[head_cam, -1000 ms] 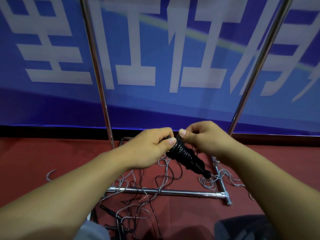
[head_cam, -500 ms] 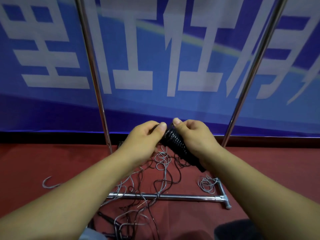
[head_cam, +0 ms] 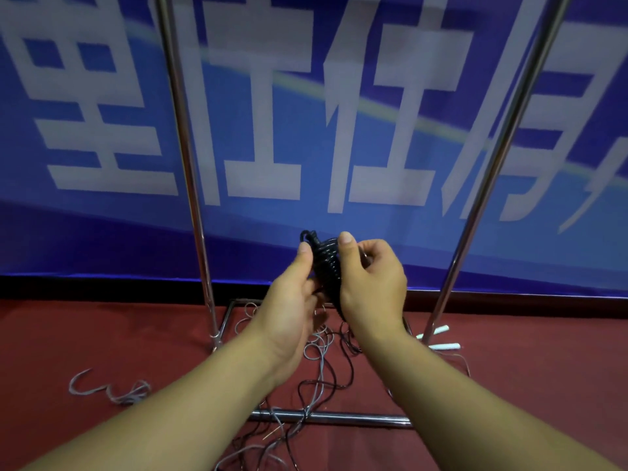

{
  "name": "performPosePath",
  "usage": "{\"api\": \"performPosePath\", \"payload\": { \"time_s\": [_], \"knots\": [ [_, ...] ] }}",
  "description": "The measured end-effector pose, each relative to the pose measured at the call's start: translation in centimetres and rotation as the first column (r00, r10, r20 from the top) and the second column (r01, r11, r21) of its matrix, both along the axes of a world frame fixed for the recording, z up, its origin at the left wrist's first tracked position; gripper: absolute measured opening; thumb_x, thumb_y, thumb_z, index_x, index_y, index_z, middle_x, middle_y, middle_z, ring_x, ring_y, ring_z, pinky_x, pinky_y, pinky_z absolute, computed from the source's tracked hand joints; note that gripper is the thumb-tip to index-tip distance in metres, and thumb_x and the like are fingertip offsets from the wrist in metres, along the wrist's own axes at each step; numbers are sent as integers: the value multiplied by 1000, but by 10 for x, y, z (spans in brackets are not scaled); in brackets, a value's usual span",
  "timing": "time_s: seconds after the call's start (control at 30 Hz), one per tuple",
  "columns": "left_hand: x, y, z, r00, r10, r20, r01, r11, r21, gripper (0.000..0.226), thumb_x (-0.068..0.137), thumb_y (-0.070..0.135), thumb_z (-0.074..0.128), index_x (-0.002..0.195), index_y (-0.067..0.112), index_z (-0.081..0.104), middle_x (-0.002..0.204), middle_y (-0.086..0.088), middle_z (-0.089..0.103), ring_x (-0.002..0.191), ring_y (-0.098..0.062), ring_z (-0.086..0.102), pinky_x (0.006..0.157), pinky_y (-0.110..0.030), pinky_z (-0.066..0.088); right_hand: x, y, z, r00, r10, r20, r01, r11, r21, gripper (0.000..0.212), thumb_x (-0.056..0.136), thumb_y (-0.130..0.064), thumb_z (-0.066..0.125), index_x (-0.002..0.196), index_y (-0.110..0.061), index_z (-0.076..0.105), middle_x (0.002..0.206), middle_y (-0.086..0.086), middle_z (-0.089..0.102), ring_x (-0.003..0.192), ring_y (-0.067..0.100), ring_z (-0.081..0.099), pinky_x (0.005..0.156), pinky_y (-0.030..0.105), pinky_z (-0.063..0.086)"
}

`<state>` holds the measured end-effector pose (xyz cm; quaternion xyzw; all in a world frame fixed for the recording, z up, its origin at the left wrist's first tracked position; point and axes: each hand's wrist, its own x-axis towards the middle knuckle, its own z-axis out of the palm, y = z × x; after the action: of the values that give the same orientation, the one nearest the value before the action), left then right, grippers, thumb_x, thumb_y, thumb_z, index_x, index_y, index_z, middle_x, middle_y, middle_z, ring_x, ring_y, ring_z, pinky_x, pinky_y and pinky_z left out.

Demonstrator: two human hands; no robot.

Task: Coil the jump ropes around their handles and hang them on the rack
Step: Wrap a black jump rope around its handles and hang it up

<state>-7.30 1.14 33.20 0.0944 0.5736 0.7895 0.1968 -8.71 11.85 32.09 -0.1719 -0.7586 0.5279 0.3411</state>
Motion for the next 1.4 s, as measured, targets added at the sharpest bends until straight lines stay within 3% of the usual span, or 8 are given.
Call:
{"api": "performPosePath", "payload": {
  "time_s": [0.1, 0.33, 0.57, 0.7, 0.8, 1.0, 1.2, 1.4],
  "knots": [
    [-1, -2, 3, 998, 44, 42, -45, 999, 24, 67, 102, 60, 21, 120, 18, 70, 116, -3, 74, 105, -12, 71, 88, -30, 55, 5, -14, -2, 998, 49, -25, -50, 998, -37, 40, 91, -54, 62, 72, -20, 54, 60, -8, 57, 60, 12, 52, 64, 35, 45],
    [-8, -14, 0, 992, 128, 14, -128, 991, 29, 73, 95, 67, 31, 125, 10, 65, 119, -20, 70, 114, -36, 67, 103, -53, 47, 15, -26, 2, 960, 275, -45, -278, 935, -219, 47, 79, -63, 68, 78, -16, 62, 73, 15, 69, 65, 35, 63, 69, 57, 57],
    [-9, -15, 4, 980, 153, -126, -154, 988, 2, 77, 83, 68, 37, 120, 6, 66, 106, -17, 74, 97, -34, 71, 74, -34, 57, 26, -6, 23, 855, 519, -12, -459, 744, -485, 29, 86, -39, 74, 77, -14, 62, 73, 2, 73, 62, 11, 67, 48, 20, 46],
    [-4, -16, 9, 968, 160, -192, -177, 981, -79, 60, 68, 73, 46, 88, 21, 69, 66, 9, 64, 62, -9, 57, 60, -27, 41, 25, 7, 30, 819, 565, 100, -426, 715, -554, 39, 66, -52, 82, 69, -21, 59, 60, -1, 56, 50, 11, 46, 50, 25, 38],
    [-5, -15, 10, 971, 131, -202, -153, 983, -97, 51, 71, 69, 68, 77, 19, 63, 62, 5, 56, 53, -9, 47, 52, -23, 37, 26, 14, 31, 777, 615, 133, -431, 675, -599, 40, 58, -51, 81, 65, -21, 56, 58, -2, 49, 45, 9, 40, 47, 23, 37],
    [-7, -14, 5, 962, 117, -246, -143, 986, -89, 47, 61, 45, 84, 92, 12, 70, 55, 5, 57, 51, -12, 47, 50, -20, 41, 24, 30, 35, 703, 708, 62, -505, 559, -657, 13, 85, -20, 72, 72, -17, 69, 63, -3, 59, 51, 4, 46, 47, 17, 44],
    [-5, -15, 6, 966, 142, -216, -179, 970, -164, 67, 50, 41, 84, 104, 9, 62, 71, 1, 72, 54, -16, 60, 45, -22, 43, 22, 35, 35, 719, 682, 130, -469, 615, -633, 3, 75, -17, 75, 73, -15, 74, 72, 3, 66, 61, 9, 56, 45, 16, 49],
    [-4, -20, 9, 978, 123, -166, -150, 975, -162, 68, 49, 36, 85, 105, 5, 60, 70, 0, 68, 58, -18, 60, 46, -24, 44, 24, 37, 35, 707, 698, 113, -472, 586, -659, 21, 63, -20, 77, 72, -18, 59, 63, -2, 66, 53, 7, 50, 45, 17, 47]
  ]
}}
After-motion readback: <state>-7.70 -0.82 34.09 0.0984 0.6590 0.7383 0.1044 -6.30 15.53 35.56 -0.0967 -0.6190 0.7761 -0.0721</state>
